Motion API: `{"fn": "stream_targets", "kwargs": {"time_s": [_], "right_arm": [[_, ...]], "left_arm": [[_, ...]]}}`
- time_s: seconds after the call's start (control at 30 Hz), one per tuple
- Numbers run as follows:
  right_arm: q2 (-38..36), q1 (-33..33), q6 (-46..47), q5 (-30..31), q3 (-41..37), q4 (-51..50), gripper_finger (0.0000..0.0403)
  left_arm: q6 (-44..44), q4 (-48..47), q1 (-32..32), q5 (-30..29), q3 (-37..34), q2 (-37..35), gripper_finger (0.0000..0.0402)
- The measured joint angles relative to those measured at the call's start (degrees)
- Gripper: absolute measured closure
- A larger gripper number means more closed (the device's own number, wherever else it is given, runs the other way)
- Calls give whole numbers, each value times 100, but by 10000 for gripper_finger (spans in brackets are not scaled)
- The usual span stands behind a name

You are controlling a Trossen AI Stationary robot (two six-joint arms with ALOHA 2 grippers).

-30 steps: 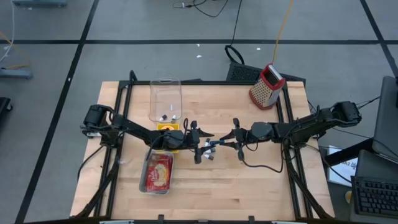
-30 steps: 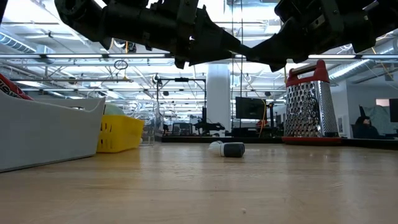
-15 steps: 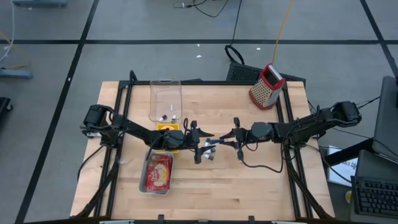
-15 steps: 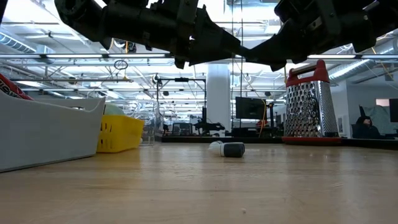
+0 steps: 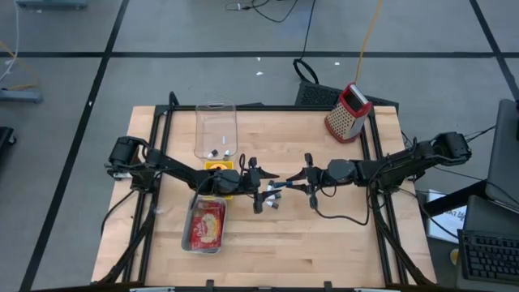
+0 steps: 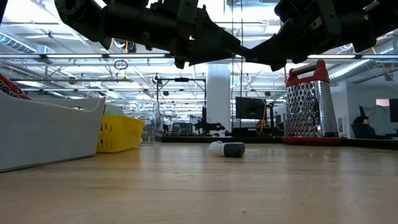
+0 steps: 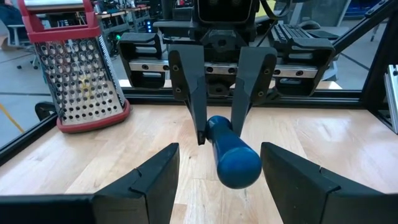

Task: Pick & Place Food Item
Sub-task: Put the right blue food coloring bottle into the transparent bin

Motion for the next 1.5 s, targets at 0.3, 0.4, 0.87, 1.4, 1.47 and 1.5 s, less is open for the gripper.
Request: {"fn": "stream_targets", "kwargs": {"time_s": [0.3,0.4,0.87,1.4,1.47,1.5], "right_arm": [[0,0,0,2,0,0,338],[0,0,1,2,0,0,337],[271,-4,-1,19,2,196,339],[291,-2,-100,275,2,334,337],[291,-2,-107,275,2,350,337],[291,-2,-105,275,2,348,338]], "left_arm": [[2,0,0,4,0,0,177],[3,0,0,7,0,0,177],[4,6,-4,28,0,0,285],[-24,-2,0,8,0,0,261],[-24,-3,0,12,0,0,250],[-24,-4,0,16,0,0,245]]}}
